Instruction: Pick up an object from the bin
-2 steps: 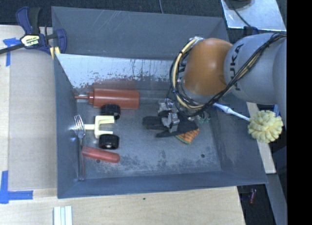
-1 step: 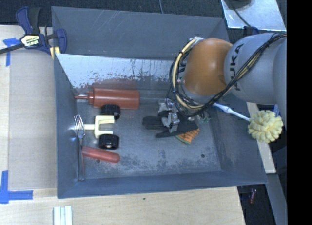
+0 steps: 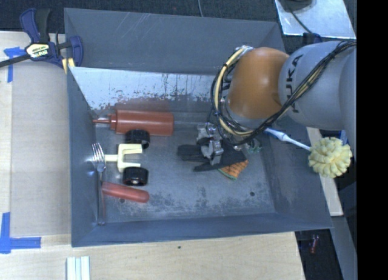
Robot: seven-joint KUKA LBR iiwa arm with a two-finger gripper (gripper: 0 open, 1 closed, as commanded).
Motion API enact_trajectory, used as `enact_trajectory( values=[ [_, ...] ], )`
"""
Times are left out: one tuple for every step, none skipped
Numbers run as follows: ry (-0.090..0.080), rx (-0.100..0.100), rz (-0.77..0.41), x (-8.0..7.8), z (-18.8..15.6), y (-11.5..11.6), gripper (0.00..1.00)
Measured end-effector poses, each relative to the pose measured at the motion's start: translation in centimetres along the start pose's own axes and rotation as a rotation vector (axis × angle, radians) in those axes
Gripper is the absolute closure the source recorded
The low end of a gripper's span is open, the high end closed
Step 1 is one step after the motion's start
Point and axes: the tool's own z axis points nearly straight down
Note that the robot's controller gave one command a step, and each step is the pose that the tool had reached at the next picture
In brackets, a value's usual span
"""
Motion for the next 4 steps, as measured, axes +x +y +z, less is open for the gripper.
enact_trajectory(
  values=[
    [0.000, 0.000, 0.000, 0.00, 0.00, 0.00, 1.00],
    [0.000, 0.000, 0.001, 0.00, 0.00, 0.00, 1.00],
    [0.000, 0.000, 0.001, 0.00, 0.00, -0.01, 1.00],
    [0.000, 0.000, 0.001, 0.00, 0.00, -0.01, 1.00]
  ],
)
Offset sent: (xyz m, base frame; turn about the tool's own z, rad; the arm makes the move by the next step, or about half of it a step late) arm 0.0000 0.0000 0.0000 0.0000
